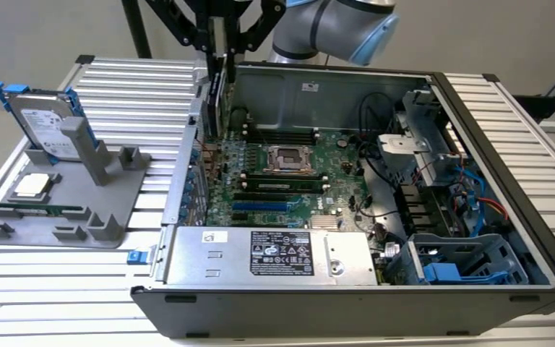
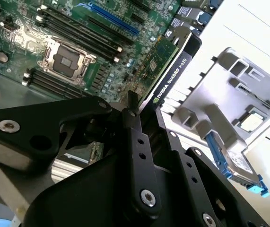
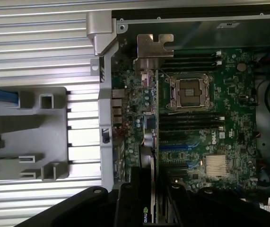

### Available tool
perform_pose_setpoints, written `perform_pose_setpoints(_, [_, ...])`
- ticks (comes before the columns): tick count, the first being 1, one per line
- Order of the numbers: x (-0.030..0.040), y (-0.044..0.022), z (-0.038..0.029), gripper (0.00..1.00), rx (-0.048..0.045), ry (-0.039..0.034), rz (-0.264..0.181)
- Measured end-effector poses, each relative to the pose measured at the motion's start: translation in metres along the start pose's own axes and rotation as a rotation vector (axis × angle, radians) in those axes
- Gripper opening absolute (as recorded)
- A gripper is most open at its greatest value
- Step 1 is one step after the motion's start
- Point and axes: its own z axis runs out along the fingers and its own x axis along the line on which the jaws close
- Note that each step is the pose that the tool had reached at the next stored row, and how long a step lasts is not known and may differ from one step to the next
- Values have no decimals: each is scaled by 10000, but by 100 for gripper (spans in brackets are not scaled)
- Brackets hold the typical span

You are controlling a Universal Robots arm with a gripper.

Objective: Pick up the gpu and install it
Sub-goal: 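Pick up the gpu and move the gpu toward the slot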

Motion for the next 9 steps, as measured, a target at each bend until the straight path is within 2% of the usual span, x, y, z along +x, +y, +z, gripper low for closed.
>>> perform_pose_setpoints(9, [-137,9,1,0,1,6,1])
